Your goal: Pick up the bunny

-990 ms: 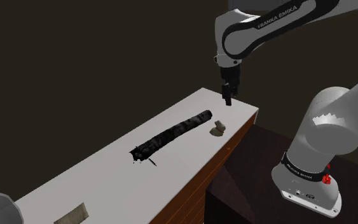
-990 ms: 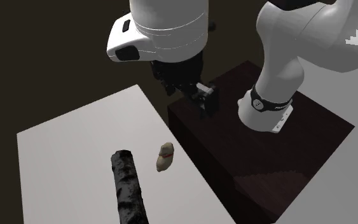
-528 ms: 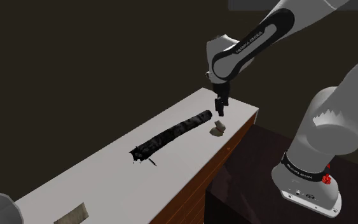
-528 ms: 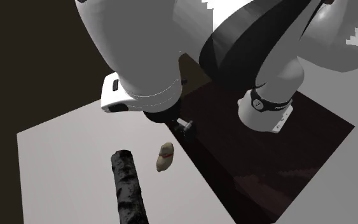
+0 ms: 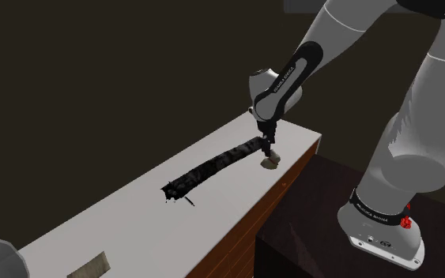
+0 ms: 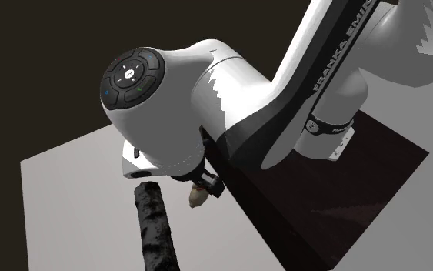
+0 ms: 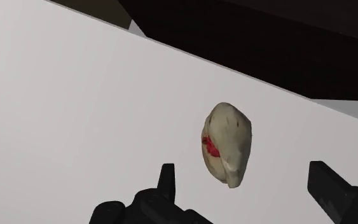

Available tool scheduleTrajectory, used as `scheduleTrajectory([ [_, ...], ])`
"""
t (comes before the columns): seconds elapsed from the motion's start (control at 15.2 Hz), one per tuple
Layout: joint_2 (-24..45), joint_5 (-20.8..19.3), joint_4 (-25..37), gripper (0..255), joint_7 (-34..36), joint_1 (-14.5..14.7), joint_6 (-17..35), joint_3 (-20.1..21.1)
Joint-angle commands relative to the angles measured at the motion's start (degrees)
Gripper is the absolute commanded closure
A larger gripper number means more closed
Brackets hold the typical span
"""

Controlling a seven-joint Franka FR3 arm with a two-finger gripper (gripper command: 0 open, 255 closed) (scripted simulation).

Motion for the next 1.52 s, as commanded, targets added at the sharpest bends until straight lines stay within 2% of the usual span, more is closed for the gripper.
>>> scheduleTrajectory([
  [0.0, 1.98, 0.32, 0.11, 0, -0.19, 0.03, 1.92, 0.04],
  [0.2, 4.60, 0.77, 0.06, 0, -0.38, 0.00, 4.58, 0.11],
  [0.4, 5.11, 0.86, 0.06, 0, -0.42, -0.02, 5.08, 0.14],
  [0.46, 5.10, 0.85, 0.04, 255, -0.42, -0.02, 5.09, 0.14],
  [1.06, 5.11, 0.86, 0.06, 255, -0.42, -0.02, 5.08, 0.14],
  [1.45, -0.06, 0.01, 0.25, 255, -0.07, 0.06, -0.24, 0.00],
])
